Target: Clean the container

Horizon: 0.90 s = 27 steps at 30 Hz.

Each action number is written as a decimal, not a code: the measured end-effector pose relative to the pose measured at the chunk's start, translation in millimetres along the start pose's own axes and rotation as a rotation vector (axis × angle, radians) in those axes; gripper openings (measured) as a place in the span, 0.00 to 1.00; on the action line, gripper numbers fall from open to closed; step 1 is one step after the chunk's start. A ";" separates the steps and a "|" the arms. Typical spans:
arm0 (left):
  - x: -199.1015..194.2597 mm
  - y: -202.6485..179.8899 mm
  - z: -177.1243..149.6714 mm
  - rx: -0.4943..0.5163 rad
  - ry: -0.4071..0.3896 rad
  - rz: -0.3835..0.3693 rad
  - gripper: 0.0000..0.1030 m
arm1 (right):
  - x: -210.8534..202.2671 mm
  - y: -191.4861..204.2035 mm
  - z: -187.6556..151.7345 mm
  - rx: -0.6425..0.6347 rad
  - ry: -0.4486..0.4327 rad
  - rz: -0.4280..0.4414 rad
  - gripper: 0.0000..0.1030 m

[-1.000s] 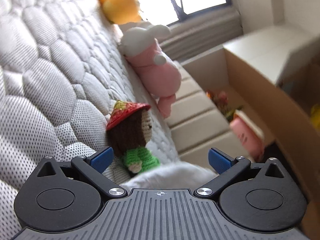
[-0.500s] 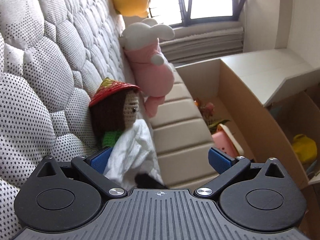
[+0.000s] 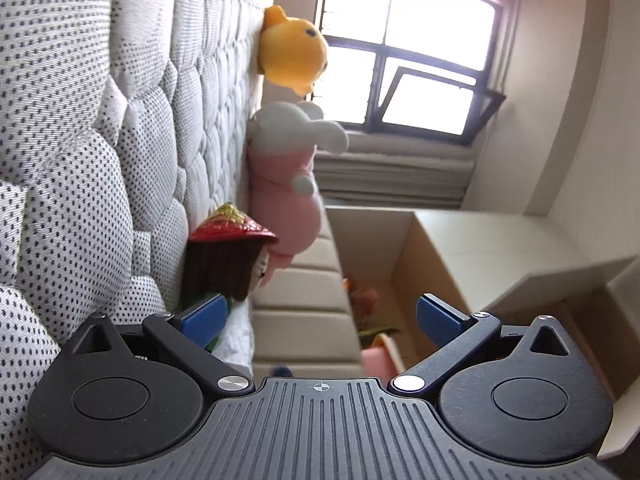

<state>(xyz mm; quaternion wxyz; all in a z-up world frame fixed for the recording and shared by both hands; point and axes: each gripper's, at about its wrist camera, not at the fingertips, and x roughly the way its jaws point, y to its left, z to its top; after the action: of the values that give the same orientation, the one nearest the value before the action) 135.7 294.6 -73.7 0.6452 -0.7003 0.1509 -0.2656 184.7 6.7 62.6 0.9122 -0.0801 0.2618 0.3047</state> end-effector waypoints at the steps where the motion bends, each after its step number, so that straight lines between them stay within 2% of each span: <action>1: -1.0 1.2 1.2 -0.011 -0.001 -0.010 1.00 | 14.8 3.1 4.1 -0.034 0.025 0.002 0.97; 3: -2.6 3.3 3.1 -0.032 -0.004 -0.029 1.00 | 41.3 10.0 8.1 -0.096 0.073 -0.021 0.97; 5: -3.5 3.5 4.8 -0.038 -0.007 -0.037 1.00 | 61.6 10.1 6.5 -0.074 0.145 -0.004 0.89; 7: -3.1 0.1 5.2 -0.014 -0.013 -0.034 1.00 | 66.4 5.0 -0.4 0.020 0.195 -0.005 0.81; 9: -4.5 -6.8 5.1 0.038 -0.039 -0.018 1.00 | 53.3 0.9 -9.2 0.106 0.190 -0.015 0.77; 12: -10.7 -20.5 4.4 0.139 -0.098 0.033 1.00 | 19.9 -3.7 -28.3 0.300 0.216 0.046 0.80; 13: -12.7 -24.7 3.9 0.169 -0.116 0.052 1.00 | 6.8 -0.4 -33.6 0.335 0.210 0.095 0.89; 14: -14.8 -28.4 3.2 0.193 -0.129 0.070 1.00 | -6.2 3.0 -38.7 0.367 0.204 0.144 0.93; 16: -15.7 -33.9 1.7 0.226 -0.132 0.100 1.00 | -31.4 18.3 -42.9 0.332 0.184 0.242 0.94; 18: -13.4 -37.8 -0.4 0.251 -0.112 0.131 1.00 | -51.3 35.0 -44.1 0.238 0.160 0.242 0.94; 19: -11.7 -39.9 -2.2 0.266 -0.098 0.146 1.00 | -58.5 43.1 -43.1 0.157 0.141 0.190 0.94; 22: -2.1 -51.1 -11.0 0.315 -0.044 0.228 1.00 | -74.3 68.3 -50.1 -0.159 0.058 -0.067 0.96; 23: 3.1 -55.8 -15.1 0.335 -0.013 0.259 1.00 | -76.8 73.0 -55.4 -0.237 0.041 -0.104 0.96; 25: 18.3 -65.6 -26.1 0.395 0.072 0.334 1.00 | -74.8 74.2 -62.6 -0.291 0.056 -0.076 0.93; 26: 29.2 -69.3 -32.9 0.436 0.112 0.393 1.00 | -74.0 72.4 -65.2 -0.262 0.065 -0.029 0.89; 27: 39.7 -71.7 -38.8 0.473 0.133 0.452 1.00 | -73.2 70.7 -67.8 -0.233 0.074 0.018 0.80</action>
<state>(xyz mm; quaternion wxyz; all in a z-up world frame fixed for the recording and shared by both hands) 136.6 249.3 4.9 0.8212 -0.4612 0.2784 -0.1885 63.8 5.0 44.5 0.8837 -0.1944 0.2590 0.3379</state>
